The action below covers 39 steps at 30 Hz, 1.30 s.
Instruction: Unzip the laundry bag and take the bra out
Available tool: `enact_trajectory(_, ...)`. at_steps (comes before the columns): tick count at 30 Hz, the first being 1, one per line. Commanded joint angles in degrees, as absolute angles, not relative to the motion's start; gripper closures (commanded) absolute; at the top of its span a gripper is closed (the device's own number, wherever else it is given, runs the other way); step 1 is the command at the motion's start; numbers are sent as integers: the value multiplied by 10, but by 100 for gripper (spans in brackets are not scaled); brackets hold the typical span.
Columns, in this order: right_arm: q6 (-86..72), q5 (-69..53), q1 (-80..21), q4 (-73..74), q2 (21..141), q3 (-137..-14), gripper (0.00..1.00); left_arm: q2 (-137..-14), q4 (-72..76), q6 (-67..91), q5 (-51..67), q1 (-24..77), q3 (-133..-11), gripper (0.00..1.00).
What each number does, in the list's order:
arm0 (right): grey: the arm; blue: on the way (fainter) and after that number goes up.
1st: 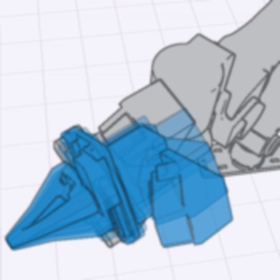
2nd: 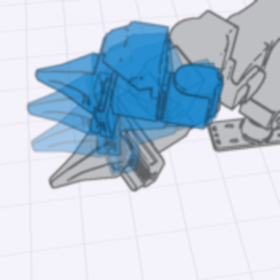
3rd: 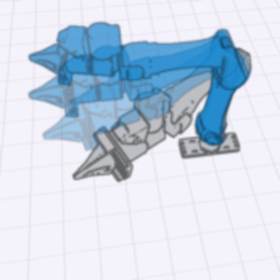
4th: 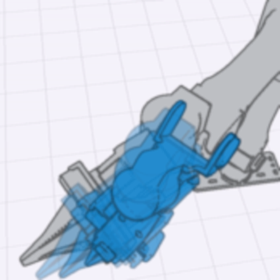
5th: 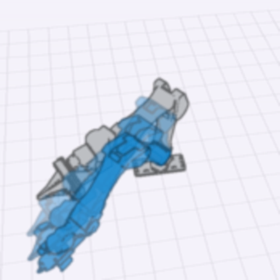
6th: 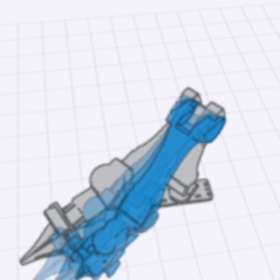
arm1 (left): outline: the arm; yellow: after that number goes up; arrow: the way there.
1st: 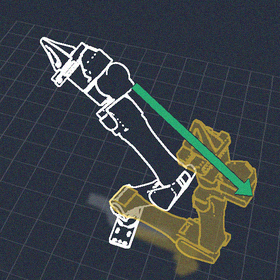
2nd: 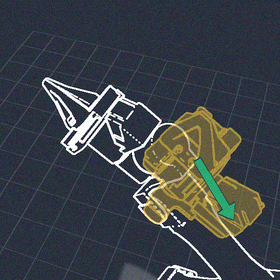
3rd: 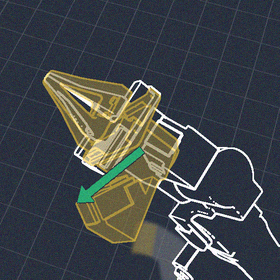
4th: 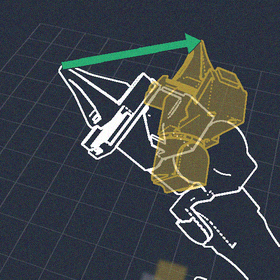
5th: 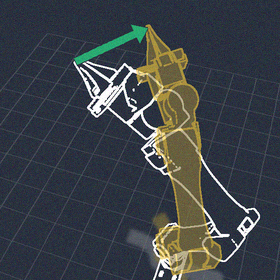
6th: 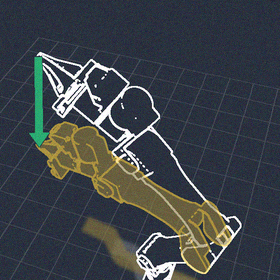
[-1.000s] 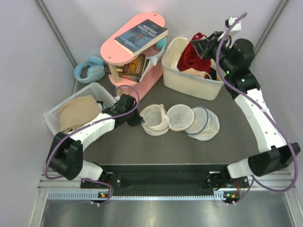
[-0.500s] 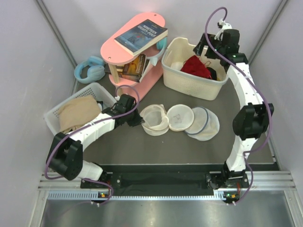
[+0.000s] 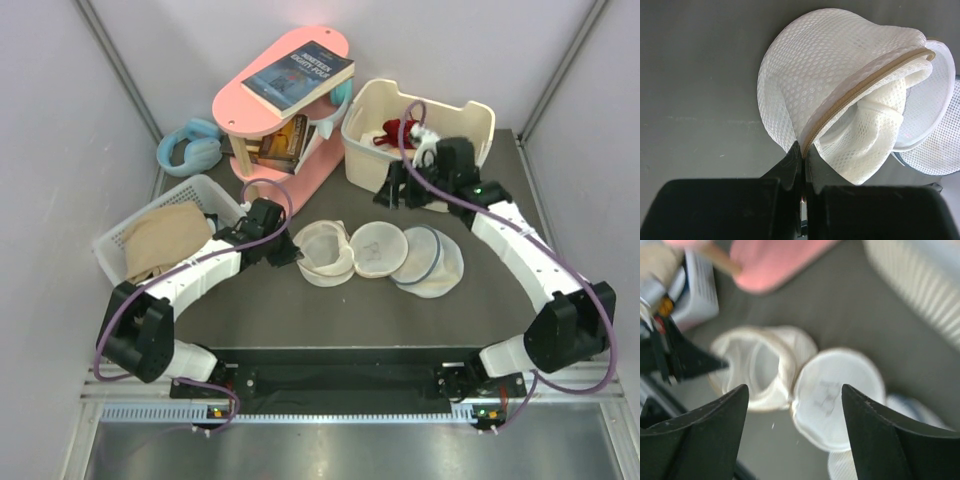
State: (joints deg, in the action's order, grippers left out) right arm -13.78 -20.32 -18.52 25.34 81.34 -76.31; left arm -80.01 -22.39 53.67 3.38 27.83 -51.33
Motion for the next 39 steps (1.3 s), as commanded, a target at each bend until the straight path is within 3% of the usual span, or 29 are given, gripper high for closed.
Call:
enact_trajectory(1, -175, -229, -197, 288, 818, -665, 27, -802, -223, 525, 33, 275, -534, 100)
enact_trajectory(8, -185, -189, -189, 305, 877, -606, 29, -794, -225, 527, 34, 275, -523, 100)
enact_trajectory(20, -178, -91, -189, 347, 901, -652, 30, -783, -229, 528, 24, 274, -511, 100)
enact_trajectory(32, -184, -108, -188, 304, 922, -626, 31, -779, -228, 526, 22, 274, -501, 100)
enact_trajectory(35, -186, -126, -189, 288, 940, -632, 35, -780, -228, 524, 24, 274, -501, 100)
enact_trajectory(37, -185, -132, -189, 287, 950, -644, 48, -780, -223, 524, 27, 274, -497, 100)
enact_trajectory(38, -185, -131, -188, 290, 952, -649, 64, -781, -220, 524, 30, 274, -496, 100)
enact_trajectory(39, -182, -127, -189, 299, 952, -662, 73, -783, -212, 523, 29, 274, -494, 100)
